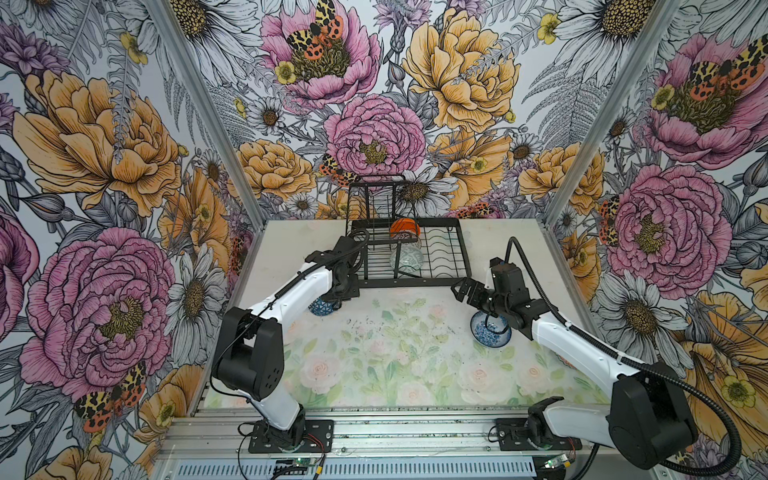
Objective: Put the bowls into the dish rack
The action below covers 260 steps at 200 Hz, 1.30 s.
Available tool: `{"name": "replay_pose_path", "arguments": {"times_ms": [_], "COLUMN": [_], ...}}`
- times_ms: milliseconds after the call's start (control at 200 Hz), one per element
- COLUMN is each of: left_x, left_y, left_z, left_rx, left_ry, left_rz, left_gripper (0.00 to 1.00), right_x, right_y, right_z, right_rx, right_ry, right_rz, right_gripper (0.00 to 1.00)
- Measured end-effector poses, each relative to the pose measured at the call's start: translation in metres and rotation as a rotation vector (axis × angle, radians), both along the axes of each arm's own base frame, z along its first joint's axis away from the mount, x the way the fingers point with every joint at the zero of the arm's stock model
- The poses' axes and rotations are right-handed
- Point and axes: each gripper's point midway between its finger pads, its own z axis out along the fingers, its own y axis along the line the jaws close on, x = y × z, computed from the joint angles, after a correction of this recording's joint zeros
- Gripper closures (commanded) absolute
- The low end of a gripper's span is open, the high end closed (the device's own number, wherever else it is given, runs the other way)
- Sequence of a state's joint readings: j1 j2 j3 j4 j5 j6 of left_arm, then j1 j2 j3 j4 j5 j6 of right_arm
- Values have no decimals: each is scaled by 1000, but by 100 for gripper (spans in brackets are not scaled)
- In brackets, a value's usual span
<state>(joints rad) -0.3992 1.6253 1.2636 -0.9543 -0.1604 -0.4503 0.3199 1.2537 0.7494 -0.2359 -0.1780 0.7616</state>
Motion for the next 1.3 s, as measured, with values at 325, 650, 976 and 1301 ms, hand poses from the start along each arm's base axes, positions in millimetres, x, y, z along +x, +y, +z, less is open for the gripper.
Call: {"name": "replay_pose_path", "arguments": {"times_ms": [325, 650, 976, 1301], "left_x": [-38, -59, -67, -65], "left_y": [-44, -76, -142, -159], "left_z": [-5, -23, -57, -61], "left_rx": [12, 58, 122, 142], "left_ry": [7, 33, 88, 90], "left_rz": [-14, -85, -255, -314], "left_gripper": [100, 100, 100, 87], "right_x": [-5, -12, -19, -22], "right_y": [-6, -11, -19, -20], "right_z": [-2, -16, -13, -15], "right_rx": [7, 20, 47, 59], "right_ry": [4, 50, 42, 53], "right_rz": [-16, -44, -73, -75], "right_gripper": [1, 1, 1, 1]}}
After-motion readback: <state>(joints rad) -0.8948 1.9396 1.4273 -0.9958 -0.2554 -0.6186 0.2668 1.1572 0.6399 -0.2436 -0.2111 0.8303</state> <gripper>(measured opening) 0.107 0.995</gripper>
